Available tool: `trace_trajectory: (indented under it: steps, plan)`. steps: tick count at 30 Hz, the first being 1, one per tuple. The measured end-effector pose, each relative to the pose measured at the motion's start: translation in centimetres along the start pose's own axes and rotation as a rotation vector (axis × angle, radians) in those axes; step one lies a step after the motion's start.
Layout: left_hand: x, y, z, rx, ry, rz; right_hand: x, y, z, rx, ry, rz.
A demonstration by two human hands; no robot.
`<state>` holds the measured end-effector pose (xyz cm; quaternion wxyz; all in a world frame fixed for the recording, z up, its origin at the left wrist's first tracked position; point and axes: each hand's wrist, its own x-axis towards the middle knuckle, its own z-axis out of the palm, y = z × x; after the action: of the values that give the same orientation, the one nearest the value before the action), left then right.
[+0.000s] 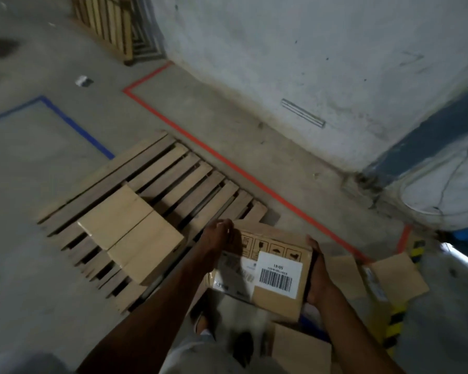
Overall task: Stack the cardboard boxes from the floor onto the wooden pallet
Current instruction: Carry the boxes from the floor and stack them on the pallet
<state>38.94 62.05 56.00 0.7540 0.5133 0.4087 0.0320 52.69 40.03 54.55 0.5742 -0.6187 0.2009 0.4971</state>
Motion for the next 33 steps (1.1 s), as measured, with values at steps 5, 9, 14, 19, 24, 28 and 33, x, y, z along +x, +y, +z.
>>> trace_trajectory:
  steps: [5,9,14,19,24,28,33]
  plan:
    - [-0.1,0.6,-0.3,0.002,0.12,0.04,2.4,-4.5,0.2,-0.254,-0.007,0.095]
    - [0.0,-0.4,-0.7,-0.136,0.294,-0.035,4.7,-7.7,2.6,-0.47,-0.08,0.087]
    - [2.1,-1.7,-1.6,-0.311,0.394,-0.064,8.1,-11.8,8.6,-0.699,-0.138,-0.042]
    - [5.7,-3.0,-2.9,-0.504,0.443,-0.201,12.7,-15.5,15.1,-0.835,-0.188,-0.064]
    - [9.9,-3.2,-4.5,-0.613,0.525,-0.283,17.0,-17.1,20.0,-0.981,-0.153,-0.17]
    - [12.4,-4.2,-4.9,-0.616,0.56,-0.291,18.4,-17.8,22.0,-1.049,-0.174,-0.155]
    - [14.6,-5.5,-2.8,-0.842,0.541,-0.306,20.8,-19.1,23.2,-1.212,-0.179,-0.205]
